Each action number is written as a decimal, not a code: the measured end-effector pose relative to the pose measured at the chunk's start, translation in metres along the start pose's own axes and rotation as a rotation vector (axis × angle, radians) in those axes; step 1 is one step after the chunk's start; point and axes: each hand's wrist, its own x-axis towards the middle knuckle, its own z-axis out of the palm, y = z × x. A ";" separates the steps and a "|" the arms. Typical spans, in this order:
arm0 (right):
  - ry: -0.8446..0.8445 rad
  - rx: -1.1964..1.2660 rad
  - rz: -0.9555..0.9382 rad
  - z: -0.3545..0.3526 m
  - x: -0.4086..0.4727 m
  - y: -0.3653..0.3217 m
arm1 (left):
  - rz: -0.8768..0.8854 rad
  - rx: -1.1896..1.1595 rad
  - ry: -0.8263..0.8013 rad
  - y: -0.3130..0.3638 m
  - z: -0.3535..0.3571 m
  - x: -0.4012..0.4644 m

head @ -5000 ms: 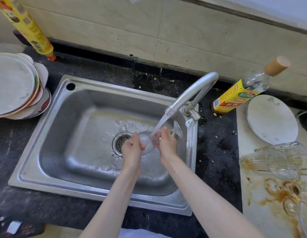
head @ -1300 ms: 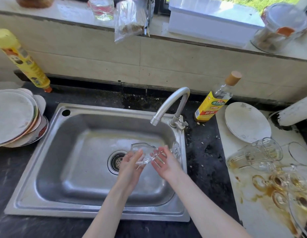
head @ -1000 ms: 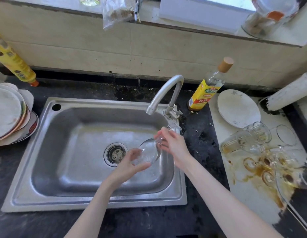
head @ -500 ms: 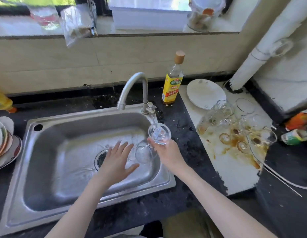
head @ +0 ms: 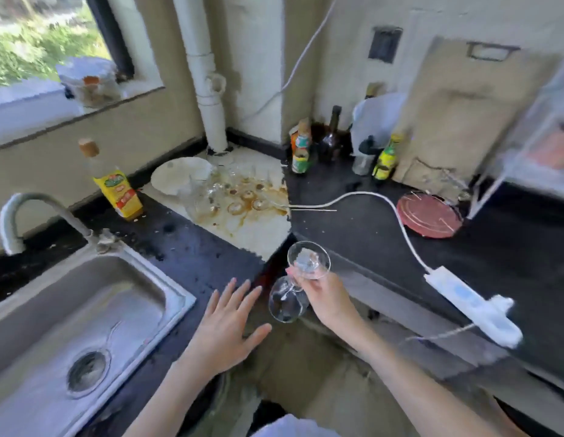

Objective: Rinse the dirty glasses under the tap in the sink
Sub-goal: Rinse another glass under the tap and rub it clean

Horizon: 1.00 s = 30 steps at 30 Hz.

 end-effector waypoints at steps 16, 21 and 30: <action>0.722 0.033 0.406 -0.273 -0.262 0.159 | 0.876 0.100 -0.258 0.361 0.070 0.042; 0.827 -0.082 0.487 -0.367 -0.272 0.208 | 0.893 0.004 -0.220 0.458 0.099 0.091; 0.831 -0.061 0.459 -0.513 -0.281 0.263 | 0.996 0.045 -0.192 0.614 0.100 0.159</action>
